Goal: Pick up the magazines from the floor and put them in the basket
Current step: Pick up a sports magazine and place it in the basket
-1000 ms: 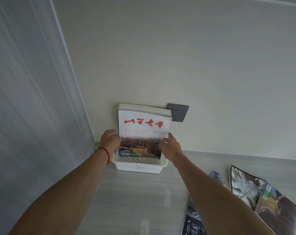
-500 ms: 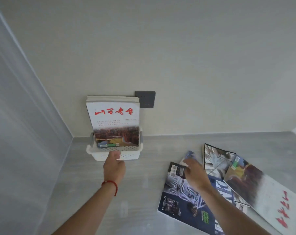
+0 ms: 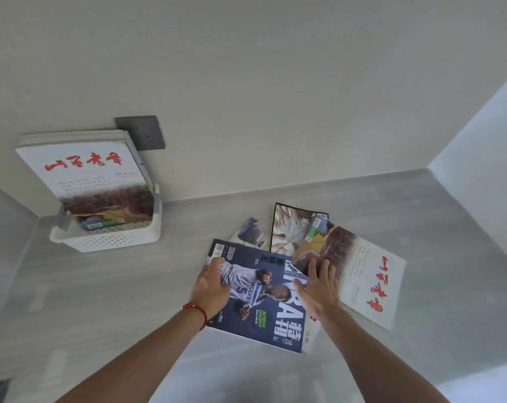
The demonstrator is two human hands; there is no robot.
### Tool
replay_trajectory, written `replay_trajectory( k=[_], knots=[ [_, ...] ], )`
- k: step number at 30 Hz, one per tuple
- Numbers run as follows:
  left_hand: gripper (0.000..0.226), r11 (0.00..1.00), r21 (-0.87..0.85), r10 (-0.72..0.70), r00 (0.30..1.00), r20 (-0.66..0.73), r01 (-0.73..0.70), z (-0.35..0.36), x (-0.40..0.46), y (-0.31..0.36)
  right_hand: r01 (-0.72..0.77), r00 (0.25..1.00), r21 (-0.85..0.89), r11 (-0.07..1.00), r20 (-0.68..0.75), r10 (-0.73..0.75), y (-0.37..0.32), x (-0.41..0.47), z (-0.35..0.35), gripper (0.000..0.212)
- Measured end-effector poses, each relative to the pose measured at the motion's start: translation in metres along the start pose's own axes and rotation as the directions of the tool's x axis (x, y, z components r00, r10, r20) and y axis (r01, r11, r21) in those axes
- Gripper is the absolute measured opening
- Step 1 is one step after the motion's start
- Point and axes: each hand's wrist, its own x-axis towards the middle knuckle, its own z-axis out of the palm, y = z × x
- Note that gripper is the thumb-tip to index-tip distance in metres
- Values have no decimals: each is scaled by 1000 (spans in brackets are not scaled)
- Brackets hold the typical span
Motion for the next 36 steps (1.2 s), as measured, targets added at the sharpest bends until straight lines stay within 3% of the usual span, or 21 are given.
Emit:
replay_trajectory(
  k=[5, 9, 11, 15, 17, 20, 22, 24, 26, 29, 32, 36],
  knots=[
    [49, 978, 129, 156, 986, 59, -163, 32, 13, 34, 344, 932, -45, 938, -105, -346, 4, -29, 24, 79],
    [47, 937, 262, 226, 973, 45, -230, 53, 21, 39, 723, 682, 28, 691, -190, -706, 6, -45, 31, 37],
    [62, 914, 388, 130, 992, -6, -118, 58, 22, 29, 780, 620, 47, 624, -198, -759, 7, -47, 34, 21],
    [99, 880, 439, -177, 983, -54, 183, 61, 10, -1, 703, 709, 181, 688, -250, -659, 0, -49, 42, 20],
    [102, 884, 419, -186, 978, -94, 208, 63, 1, -11, 663, 747, 263, 701, -297, -595, -7, -50, 44, 17],
    [103, 889, 350, -244, 952, -182, 295, 63, -10, -18, 655, 745, 218, 723, -343, -571, -18, -55, 43, 18],
    [103, 874, 267, -359, 909, -212, 407, 59, -18, -23, 567, 805, 146, 811, -307, -508, -25, -55, 41, 35],
    [103, 853, 215, -435, 875, -210, 476, 52, -25, -33, 346, 928, 109, 932, -183, -323, -34, -54, 34, 61],
    [99, 850, 188, -454, 866, -209, 492, 45, -32, -47, 228, 968, 64, 972, -121, -219, -43, -55, 28, 64],
    [86, 866, 86, -473, 863, -180, 493, 33, -38, -65, 275, 952, 4, 962, -145, -271, -60, -65, 29, 53],
    [67, 895, -4, -442, 884, -150, 447, 21, -41, -78, 220, 972, 85, 972, -101, -212, -87, -79, 38, 49],
    [47, 892, -175, -440, 890, -117, 418, 0, -45, -105, -1, 999, 286, 958, -40, 13, -119, -83, 45, 49]
  ],
)
